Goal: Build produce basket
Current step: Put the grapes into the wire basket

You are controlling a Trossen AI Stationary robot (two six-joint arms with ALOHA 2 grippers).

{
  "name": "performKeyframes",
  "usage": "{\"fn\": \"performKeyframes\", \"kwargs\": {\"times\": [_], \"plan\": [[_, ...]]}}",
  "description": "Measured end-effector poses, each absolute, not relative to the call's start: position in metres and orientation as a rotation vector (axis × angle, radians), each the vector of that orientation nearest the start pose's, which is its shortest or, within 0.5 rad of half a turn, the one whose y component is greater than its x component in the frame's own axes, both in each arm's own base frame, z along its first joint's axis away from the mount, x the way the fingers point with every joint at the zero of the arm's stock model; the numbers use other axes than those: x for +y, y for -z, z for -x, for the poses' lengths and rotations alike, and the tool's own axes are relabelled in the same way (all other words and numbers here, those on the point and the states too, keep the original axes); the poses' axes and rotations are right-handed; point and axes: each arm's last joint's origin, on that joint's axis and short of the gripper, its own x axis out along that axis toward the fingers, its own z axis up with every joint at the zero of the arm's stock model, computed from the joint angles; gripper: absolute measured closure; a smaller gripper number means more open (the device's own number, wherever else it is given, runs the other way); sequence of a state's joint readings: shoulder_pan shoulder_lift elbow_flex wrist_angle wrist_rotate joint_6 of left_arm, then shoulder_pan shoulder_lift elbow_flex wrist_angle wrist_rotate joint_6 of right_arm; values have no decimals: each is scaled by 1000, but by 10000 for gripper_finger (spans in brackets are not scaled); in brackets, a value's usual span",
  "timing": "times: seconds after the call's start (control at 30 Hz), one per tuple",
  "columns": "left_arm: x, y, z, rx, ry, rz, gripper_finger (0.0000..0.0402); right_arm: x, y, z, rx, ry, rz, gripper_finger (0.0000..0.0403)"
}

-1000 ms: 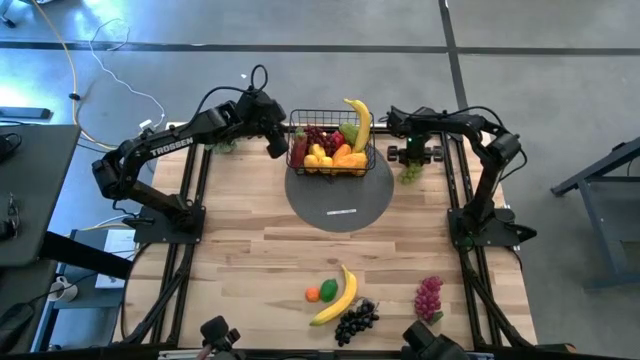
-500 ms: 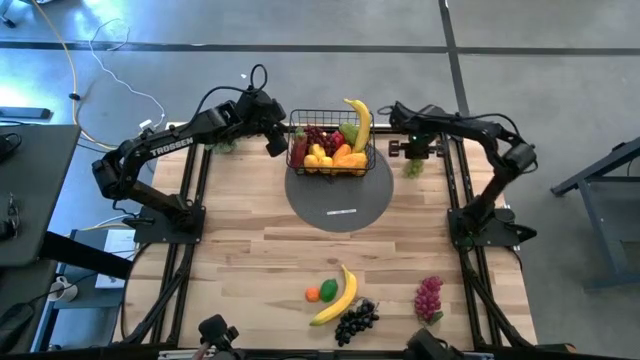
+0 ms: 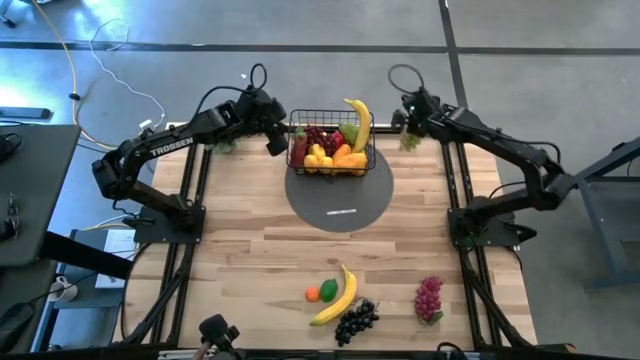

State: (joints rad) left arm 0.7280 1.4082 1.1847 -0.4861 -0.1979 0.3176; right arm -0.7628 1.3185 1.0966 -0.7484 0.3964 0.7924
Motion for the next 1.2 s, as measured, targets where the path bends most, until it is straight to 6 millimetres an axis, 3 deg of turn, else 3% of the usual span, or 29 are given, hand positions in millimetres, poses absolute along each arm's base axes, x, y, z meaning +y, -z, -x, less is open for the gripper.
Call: {"fn": "performKeyframes", "kwargs": {"times": [0.27,0.47,0.63,0.9,1.03,1.2], "plan": [[207,-309,-224,784,-787,-71,206,-192,-326,-212,142,1247,-551,391],[207,-309,-224,768,-798,-37,206,-197,-331,-245,37,1091,-358,391],[207,-309,-224,764,-792,-28,206,-201,-311,-276,67,931,-281,391],[206,-308,-224,769,-789,-27,206,-210,-258,-319,147,690,-280,383],[206,-308,-224,769,-789,-25,206,-212,-235,-330,202,653,-269,378],[206,-308,-224,770,-789,-25,206,-213,-219,-336,273,620,-156,376]]}}
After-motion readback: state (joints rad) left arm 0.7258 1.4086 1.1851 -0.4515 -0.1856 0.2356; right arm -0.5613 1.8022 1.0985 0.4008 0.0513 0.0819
